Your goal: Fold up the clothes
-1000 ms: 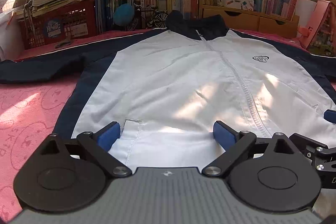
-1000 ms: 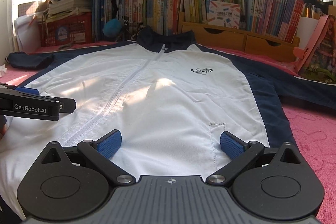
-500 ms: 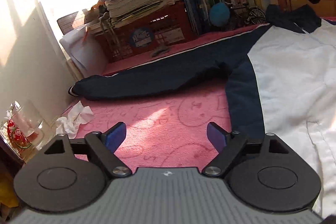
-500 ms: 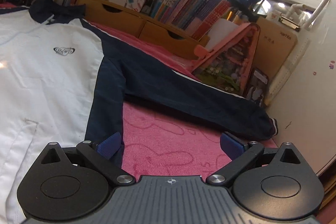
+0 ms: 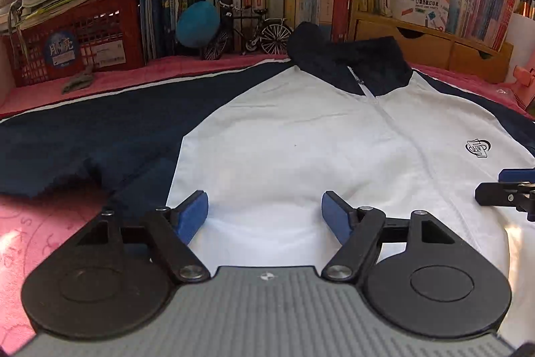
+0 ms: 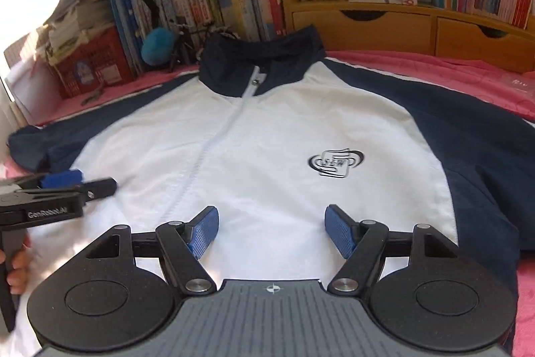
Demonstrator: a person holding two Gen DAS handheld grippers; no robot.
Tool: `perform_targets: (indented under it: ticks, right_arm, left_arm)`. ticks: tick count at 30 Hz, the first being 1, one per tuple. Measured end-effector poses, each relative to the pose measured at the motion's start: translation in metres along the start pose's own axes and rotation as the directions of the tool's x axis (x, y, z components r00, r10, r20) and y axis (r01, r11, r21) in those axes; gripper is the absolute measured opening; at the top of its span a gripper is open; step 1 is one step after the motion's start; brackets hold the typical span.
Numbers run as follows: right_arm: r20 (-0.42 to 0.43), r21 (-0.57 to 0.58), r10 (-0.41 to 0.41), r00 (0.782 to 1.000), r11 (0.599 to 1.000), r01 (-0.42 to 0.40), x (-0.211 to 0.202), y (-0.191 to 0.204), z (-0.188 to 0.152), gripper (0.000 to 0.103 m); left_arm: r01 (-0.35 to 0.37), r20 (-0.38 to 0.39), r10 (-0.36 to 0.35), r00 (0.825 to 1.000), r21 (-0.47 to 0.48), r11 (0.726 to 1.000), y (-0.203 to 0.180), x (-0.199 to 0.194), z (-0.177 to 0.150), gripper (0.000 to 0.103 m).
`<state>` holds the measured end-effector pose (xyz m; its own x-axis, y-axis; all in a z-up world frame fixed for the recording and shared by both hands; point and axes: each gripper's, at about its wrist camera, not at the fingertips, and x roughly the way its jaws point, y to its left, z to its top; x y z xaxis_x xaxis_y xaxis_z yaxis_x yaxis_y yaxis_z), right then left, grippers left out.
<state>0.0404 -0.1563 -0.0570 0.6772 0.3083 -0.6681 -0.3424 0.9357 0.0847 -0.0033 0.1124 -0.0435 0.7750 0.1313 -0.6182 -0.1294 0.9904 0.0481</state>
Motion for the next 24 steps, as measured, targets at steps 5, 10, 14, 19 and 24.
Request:
perform_targets:
  ticks: [5,10,14,19,24]
  right_arm:
    - [0.031,0.035,-0.212,0.977,0.977,0.211,-0.006,-0.085,-0.006,0.074]
    - [0.003,0.258,-0.431,0.902,0.872,0.416,-0.034,-0.211,-0.021,0.079]
    - [-0.080,0.430,-0.623,0.778,0.683,0.591,-0.065,-0.307,-0.042,0.079]
    - [-0.111,0.466,-0.639,0.761,0.643,0.608,-0.079,-0.353,-0.056,0.098]
    - [-0.122,0.477,-0.638,0.761,0.634,0.608,-0.077,-0.355,-0.065,0.103]
  left_arm:
    - [0.050,-0.020,-0.050,0.999,0.001,0.999,-0.014,0.016,0.006,0.080]
    - [0.045,-0.023,-0.044,0.999,0.006,0.999,-0.014,0.017,0.008,0.082]
    - [0.031,-0.028,-0.031,0.999,0.003,0.999,-0.013,0.019,0.008,0.087]
    - [0.026,-0.034,-0.026,0.999,-0.002,1.000,-0.012,0.019,0.010,0.090]
    - [0.032,-0.035,-0.032,0.999,-0.013,0.999,-0.010,0.019,0.011,0.091]
